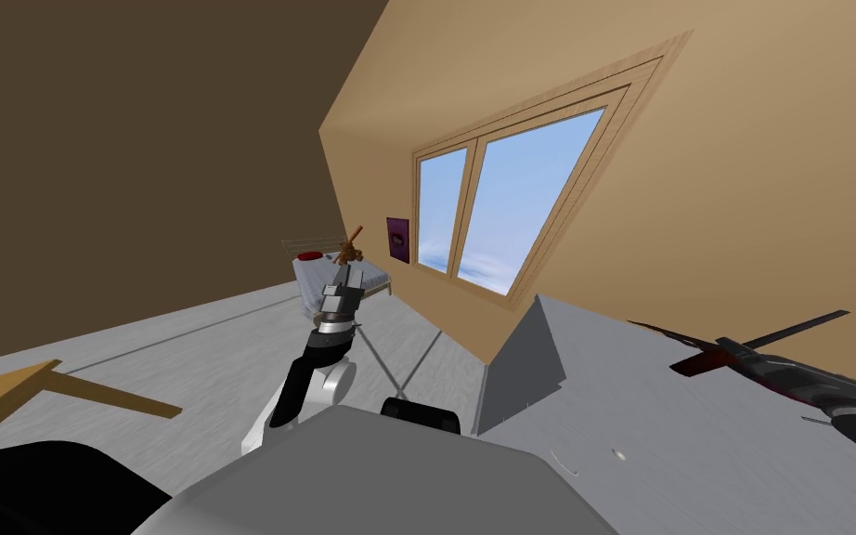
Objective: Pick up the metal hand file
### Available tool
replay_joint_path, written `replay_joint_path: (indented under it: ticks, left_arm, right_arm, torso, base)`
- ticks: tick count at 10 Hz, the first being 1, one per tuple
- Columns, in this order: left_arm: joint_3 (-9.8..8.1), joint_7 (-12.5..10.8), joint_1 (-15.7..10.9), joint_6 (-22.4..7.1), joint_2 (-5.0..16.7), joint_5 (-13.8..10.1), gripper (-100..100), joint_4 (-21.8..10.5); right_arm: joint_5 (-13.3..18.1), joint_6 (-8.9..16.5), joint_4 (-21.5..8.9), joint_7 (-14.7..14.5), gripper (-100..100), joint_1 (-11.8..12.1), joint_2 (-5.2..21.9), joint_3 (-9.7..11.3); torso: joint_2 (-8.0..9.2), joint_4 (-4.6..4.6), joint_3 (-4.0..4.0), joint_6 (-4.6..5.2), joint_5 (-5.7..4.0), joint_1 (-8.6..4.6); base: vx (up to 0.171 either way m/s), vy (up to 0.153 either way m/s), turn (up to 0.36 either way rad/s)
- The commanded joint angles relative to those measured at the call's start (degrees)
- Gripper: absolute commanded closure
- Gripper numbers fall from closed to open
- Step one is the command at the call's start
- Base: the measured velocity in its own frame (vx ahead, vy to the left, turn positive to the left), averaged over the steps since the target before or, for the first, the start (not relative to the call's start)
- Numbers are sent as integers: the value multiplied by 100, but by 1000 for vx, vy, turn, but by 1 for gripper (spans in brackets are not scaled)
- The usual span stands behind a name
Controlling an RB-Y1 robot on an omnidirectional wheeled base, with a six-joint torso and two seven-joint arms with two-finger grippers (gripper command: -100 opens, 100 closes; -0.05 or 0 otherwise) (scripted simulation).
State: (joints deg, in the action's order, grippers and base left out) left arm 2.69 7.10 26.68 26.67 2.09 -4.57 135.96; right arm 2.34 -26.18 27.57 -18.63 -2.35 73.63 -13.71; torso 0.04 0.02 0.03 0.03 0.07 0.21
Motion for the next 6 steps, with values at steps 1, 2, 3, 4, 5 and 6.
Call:
replay_joint_path:
  ticks: [1,2,3,4,5,6]
  left_arm:
    - [0,0,0,0,0,0,0,0]
    - [0,0,0,0,0,0,0,0]
    - [0,0,0,0,0,0,0,0]
    - [0,0,-1,0,0,0,0,0]
    - [0,0,-1,0,0,0,0,0]
    - [0,0,-1,0,0,0,0,0]
  right_arm:
    - [39,-286,-286,-20,-100,-286,41,153]
    - [39,-338,-606,-20,-100,-330,41,153]
    - [39,-338,-713,-20,-100,-330,41,153]
    - [39,-338,-559,-20,-100,-314,41,153]
    - [39,-338,-620,-20,-100,-330,41,153]
    - [39,-338,-781,-20,-100,-330,41,153]
  torso:
    - [0,0,0,0,0,0]
    - [2,0,0,-2,0,-3]
    - [12,2,6,2,-3,-12]
    - [18,4,10,3,-5,-19]
    - [18,4,10,0,-5,-22]
    - [18,4,10,1,-6,-22]
  base:
    - [29,40,-1]
    - [4,16,18]
    - [0,0,0]
    - [-6,-5,-10]
    - [-5,-5,5]
    - [0,0,0]
